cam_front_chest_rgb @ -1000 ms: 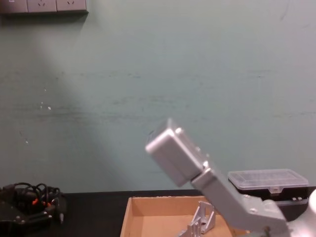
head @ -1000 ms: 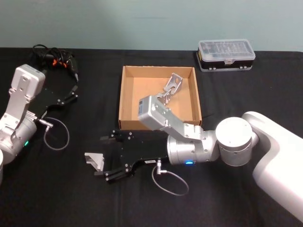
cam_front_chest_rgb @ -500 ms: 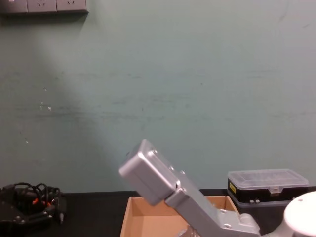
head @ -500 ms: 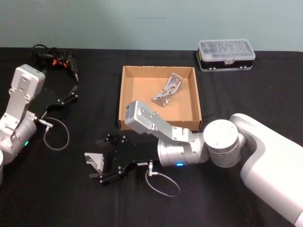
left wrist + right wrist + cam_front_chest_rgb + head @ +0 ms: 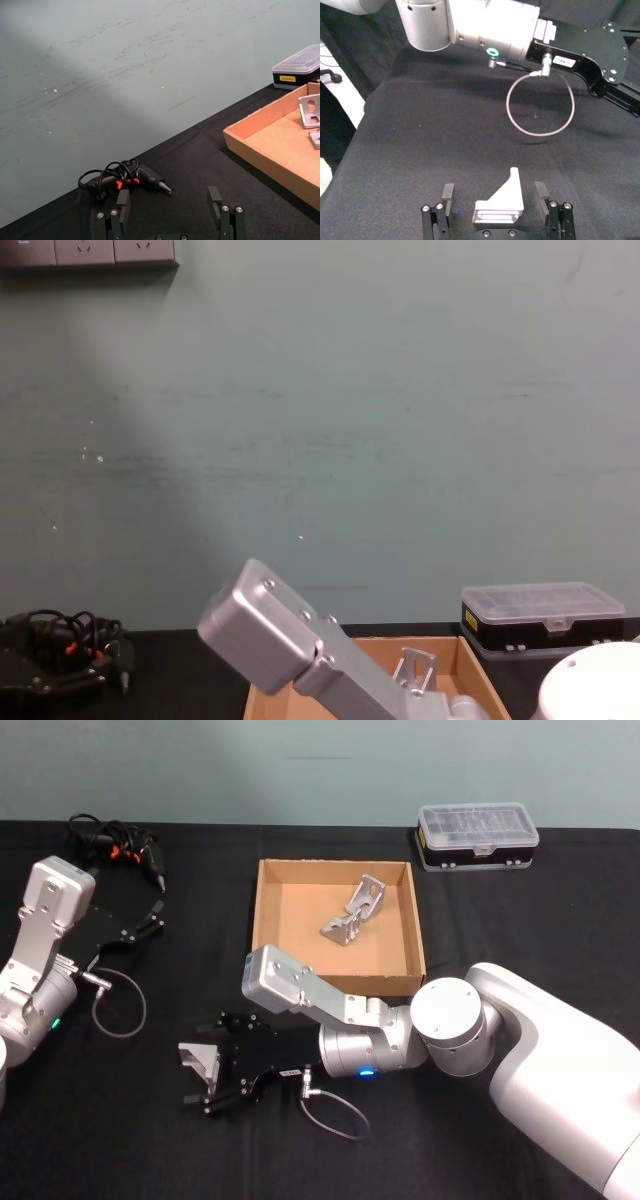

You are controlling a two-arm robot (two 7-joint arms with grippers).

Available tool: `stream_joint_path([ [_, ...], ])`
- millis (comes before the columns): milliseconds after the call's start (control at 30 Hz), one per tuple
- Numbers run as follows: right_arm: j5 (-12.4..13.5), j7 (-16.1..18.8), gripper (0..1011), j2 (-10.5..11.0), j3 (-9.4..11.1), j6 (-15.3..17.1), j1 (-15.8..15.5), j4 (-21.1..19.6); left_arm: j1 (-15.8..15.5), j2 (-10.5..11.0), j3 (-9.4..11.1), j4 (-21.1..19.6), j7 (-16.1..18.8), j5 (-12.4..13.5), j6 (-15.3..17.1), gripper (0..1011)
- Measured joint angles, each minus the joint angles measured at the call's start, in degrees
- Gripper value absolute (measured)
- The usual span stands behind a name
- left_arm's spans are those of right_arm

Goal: Use one hand to pick up the angle iron from the table and place it into the box.

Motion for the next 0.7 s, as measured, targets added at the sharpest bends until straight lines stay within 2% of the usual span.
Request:
stream_joint_path([
  [233, -1.0, -0.3, 1004, -0.7, 0.1, 0.5, 0.1, 0.9, 0.0, 0.0, 0.0, 0.0, 0.0, 0.0, 0.0, 1011],
  [500, -1.0, -0.4, 1002, -0.6, 0.1, 0.5, 0.1, 0.8, 0.0, 0.0, 0.0, 0.0, 0.0, 0.0, 0.0, 1011],
  [700, -1.0, -0.4, 870, -0.6, 0.1, 0.5, 0.1, 0.8, 0.0, 0.0, 0.0, 0.0, 0.0, 0.0, 0.0, 1011],
])
